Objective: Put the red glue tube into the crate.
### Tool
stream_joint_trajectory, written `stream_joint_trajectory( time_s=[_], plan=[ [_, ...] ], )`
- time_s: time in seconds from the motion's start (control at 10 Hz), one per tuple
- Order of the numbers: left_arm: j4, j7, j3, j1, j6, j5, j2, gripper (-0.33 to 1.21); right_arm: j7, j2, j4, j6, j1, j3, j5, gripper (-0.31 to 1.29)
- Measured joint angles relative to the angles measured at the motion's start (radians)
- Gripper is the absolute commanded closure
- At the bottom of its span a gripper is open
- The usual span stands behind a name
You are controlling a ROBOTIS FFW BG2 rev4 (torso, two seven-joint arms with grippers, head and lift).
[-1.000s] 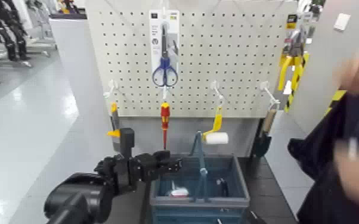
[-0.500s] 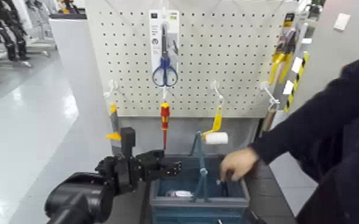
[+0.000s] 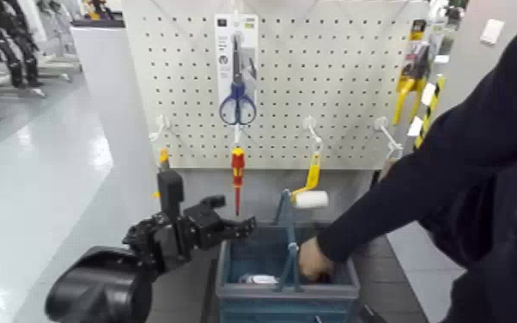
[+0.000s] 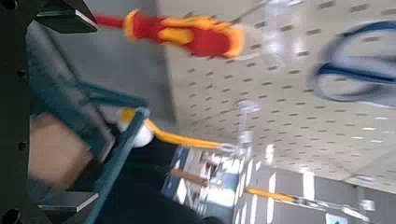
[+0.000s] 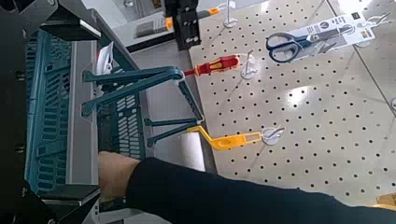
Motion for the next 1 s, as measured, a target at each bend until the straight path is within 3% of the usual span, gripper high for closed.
stream_joint_trajectory(
  time_s=[0.2,0.5,0.7,1.0],
  plan=[
    [-0.221,0.14,0.059,0.148,0.0,-0.047,0.001,-0.01,0.0,0.0,-0.004,0.0,0.002,-0.001,0.002,0.14],
    [-0.478,0.36,0.15,0.388,-0.029,-0.149,-0.038,0.03,-0.003,0.0,-0.011,0.0,0.007,-0.004,0.005,0.14],
    [-0.603,0.439,0.17,0.537,-0.025,-0.191,-0.061,0.06,-0.007,0.0,-0.017,0.0,0.012,-0.008,0.01,0.14],
    [-0.681,0.481,0.153,0.678,0.027,-0.173,-0.064,0.09,-0.008,0.0,-0.022,0.0,0.018,-0.018,0.013,0.14]
  ],
)
